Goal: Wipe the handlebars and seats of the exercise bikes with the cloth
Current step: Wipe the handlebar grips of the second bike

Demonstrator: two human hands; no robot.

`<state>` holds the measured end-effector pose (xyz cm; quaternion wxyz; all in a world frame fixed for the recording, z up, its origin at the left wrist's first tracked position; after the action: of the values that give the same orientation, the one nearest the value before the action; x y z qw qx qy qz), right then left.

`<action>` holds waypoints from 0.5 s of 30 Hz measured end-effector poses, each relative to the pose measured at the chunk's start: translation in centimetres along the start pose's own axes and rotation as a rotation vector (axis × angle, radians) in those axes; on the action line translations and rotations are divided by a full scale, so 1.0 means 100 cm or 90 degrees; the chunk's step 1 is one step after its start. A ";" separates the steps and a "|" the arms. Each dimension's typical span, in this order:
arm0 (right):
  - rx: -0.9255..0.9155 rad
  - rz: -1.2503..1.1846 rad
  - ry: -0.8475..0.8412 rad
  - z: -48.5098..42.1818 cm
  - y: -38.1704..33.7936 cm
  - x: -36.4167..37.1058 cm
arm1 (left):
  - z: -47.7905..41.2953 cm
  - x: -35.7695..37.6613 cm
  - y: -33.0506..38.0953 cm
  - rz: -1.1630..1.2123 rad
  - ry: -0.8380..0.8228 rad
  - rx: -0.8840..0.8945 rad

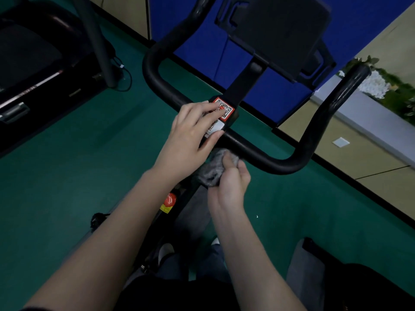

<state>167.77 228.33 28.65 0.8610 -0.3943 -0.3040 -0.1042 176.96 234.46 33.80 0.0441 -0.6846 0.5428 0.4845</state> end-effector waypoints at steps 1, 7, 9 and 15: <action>0.013 -0.007 -0.012 0.001 0.003 0.003 | 0.000 0.000 -0.001 0.006 -0.012 0.003; 0.041 0.001 -0.004 -0.001 0.001 0.005 | 0.003 0.002 -0.002 0.009 -0.024 -0.002; 0.043 -0.012 0.018 -0.001 -0.008 -0.005 | 0.003 0.002 -0.002 0.003 -0.023 -0.001; 0.028 -0.027 0.032 -0.002 -0.021 -0.017 | 0.002 -0.001 0.004 -0.058 -0.001 0.012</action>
<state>165.61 226.70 28.82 0.8745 -0.3657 -0.2926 -0.1259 176.47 234.49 33.95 0.0729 -0.7076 0.5158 0.4774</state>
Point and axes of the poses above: each hand's wrist, its own z-axis away from the middle knuckle, its own x-axis out of the palm, y = z × x, the point moved 5 cm from there along -z, towards the middle knuckle, and after that the axes turned 12 degrees about -z, right-handed, at the moved point
